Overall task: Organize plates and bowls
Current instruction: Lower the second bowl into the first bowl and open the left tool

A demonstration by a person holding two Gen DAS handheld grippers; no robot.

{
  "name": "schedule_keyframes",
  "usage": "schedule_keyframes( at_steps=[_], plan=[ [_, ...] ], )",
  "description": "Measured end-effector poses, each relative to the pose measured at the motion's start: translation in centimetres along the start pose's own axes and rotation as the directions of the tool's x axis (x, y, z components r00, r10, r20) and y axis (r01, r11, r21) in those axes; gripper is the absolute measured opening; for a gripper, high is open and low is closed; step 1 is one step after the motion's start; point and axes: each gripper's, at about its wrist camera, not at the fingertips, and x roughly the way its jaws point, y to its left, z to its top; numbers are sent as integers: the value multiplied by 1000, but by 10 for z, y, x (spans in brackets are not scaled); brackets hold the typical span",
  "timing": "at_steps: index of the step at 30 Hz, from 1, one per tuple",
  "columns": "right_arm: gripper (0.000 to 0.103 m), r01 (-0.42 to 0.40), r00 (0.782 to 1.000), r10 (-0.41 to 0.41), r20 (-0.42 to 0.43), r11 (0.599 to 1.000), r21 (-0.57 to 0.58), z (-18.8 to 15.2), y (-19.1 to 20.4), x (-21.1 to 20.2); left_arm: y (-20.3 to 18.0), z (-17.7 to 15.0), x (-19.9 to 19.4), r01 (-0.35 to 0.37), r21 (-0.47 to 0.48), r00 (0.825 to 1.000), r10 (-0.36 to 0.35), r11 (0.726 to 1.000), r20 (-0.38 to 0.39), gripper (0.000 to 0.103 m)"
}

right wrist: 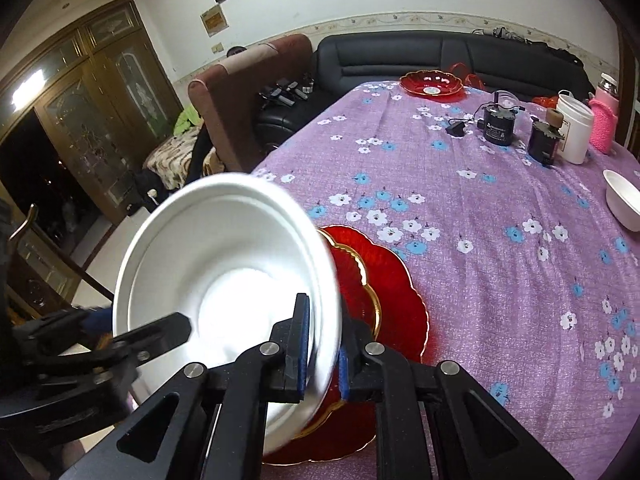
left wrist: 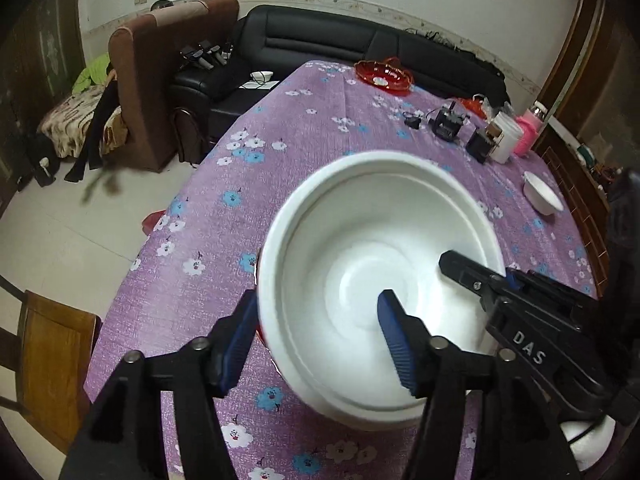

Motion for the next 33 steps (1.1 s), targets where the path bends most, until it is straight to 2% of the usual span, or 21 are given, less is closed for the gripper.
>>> schedule_keyframes(
  at_steps=[3,8,12,15,17,19,22,33],
  plan=[
    [12,2,1000,-1,-8,1000,7,1,-3,2,17,3,1,74,-65,997,-75,995,-17,60],
    [13,1,1000,-1,-17,1000,9,4,-4,4,36,4,-10,87,-126,996,-84,988,33,60],
    [15,-1,1000,1,12,1000,3,4,0,-1,46,2,-23,84,-157,994,-71,984,84,61],
    [19,1,999,-1,47,1000,-6,4,4,-6,48,-1,-32,67,-155,992,-49,986,115,64],
    [32,16,998,-15,68,1000,-13,4,7,-8,45,-3,-37,49,-143,990,-30,989,135,65],
    [36,41,995,-39,95,999,-12,5,6,-11,41,-4,-41,41,-133,988,-20,990,151,66],
    [36,62,992,-62,110,998,1,10,3,-10,38,-5,-43,49,-129,986,-28,990,162,66],
    [36,14,996,-19,92,999,52,45,1,-3,36,-8,-47,49,-121,983,-27,991,179,66]
  ],
)
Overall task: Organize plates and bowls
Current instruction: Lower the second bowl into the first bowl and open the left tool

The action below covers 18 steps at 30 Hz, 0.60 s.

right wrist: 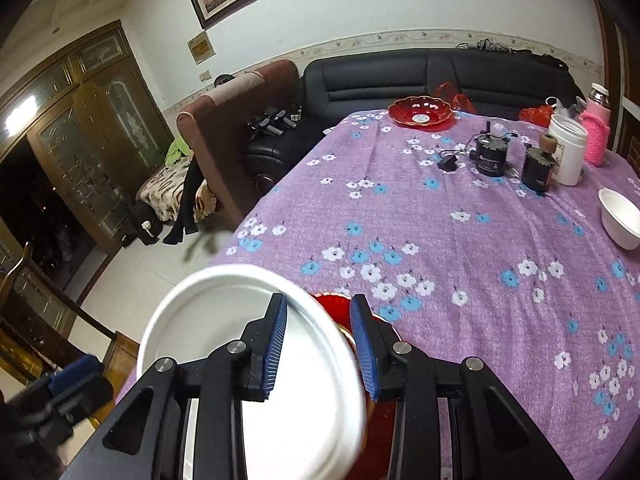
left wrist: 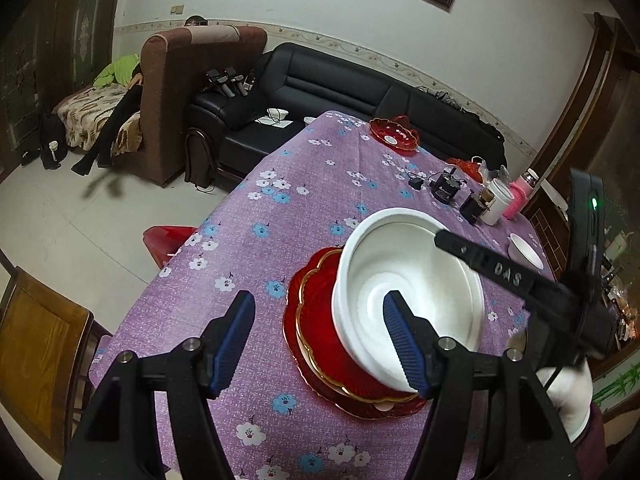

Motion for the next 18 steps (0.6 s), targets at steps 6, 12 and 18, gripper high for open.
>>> schedule_keyframes(
  at_steps=[6,12,18],
  plan=[
    [36,10,998,-13,-56,998,-61,12,10,13,0,-3,0,-5,3,1000,5,1000,2,66],
    [36,-3,992,-4,-129,999,-53,4,11,17,-2,-8,3,-15,26,1000,15,1000,-2,66],
    [46,-39,993,36,-115,999,-27,-3,5,2,-8,-13,1,-33,49,999,33,998,5,70]
  ],
)
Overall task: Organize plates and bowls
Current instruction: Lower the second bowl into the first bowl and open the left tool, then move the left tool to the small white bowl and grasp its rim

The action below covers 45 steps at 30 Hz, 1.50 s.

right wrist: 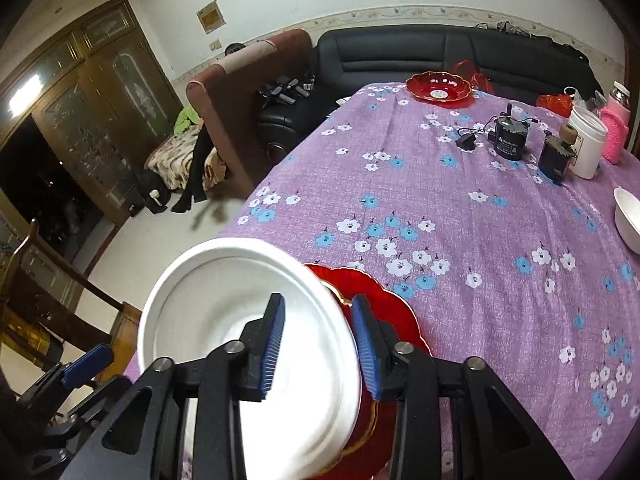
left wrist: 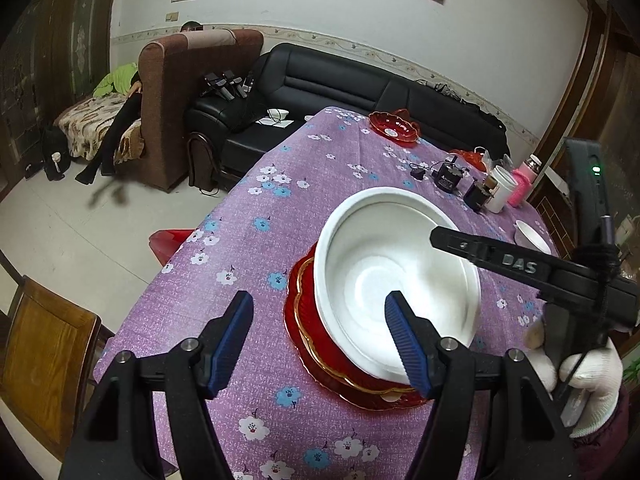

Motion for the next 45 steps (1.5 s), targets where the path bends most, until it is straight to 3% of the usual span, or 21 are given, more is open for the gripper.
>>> schedule_keyframes(
  at_steps=[6,11,17,45],
  plan=[
    [51,-21,998,21,59,1000,2,-14,-7,-30,-16,-4,-6,-71,36,997,70,997,40,76],
    [53,-21,995,21,93,1000,3,-29,-16,-52,-40,-10,-12,-191,88,978,181,978,106,86],
    [55,-24,993,21,119,999,23,-46,-31,-70,-69,-17,-17,-239,156,965,216,959,147,86],
    [58,109,961,-156,228,972,208,-89,-172,-151,-226,-35,-3,-164,432,982,106,887,154,86]
  ],
)
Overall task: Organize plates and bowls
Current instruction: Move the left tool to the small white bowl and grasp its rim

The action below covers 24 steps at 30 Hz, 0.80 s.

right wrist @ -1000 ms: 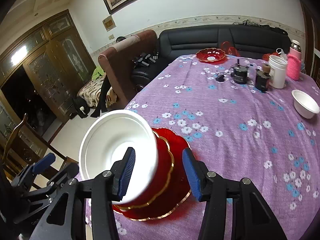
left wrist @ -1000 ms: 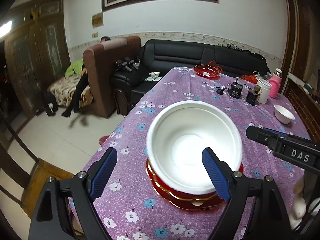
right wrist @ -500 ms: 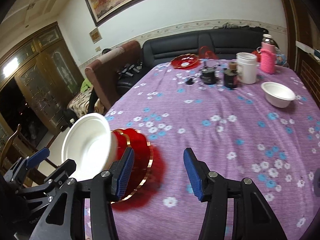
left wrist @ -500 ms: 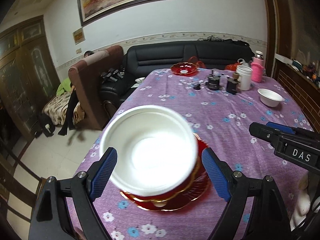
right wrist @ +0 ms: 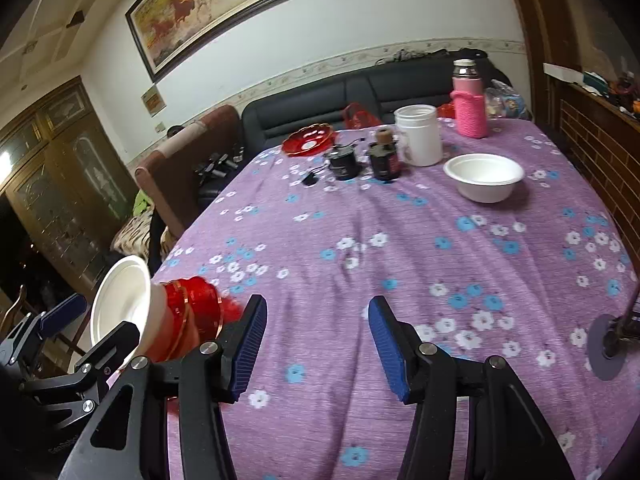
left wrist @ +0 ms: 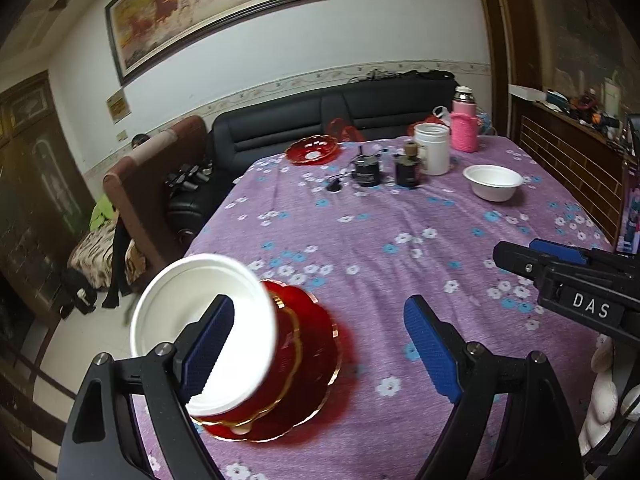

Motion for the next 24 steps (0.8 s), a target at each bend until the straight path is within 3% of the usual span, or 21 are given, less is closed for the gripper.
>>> schedule_keyframes(
  at_steps=[9,18,24],
  plan=[
    [59,35,999,-36,16,997,64,3,-32,-4,-36,12,7,36,61,999,-37,997,8,86],
    [59,74,997,-75,5,993,89,8,-53,4,-58,26,34,104,55,994,-102,993,-38,86],
    [59,147,989,-150,15,981,127,25,-78,13,-76,35,69,175,15,982,-174,984,-71,86]
  ],
)
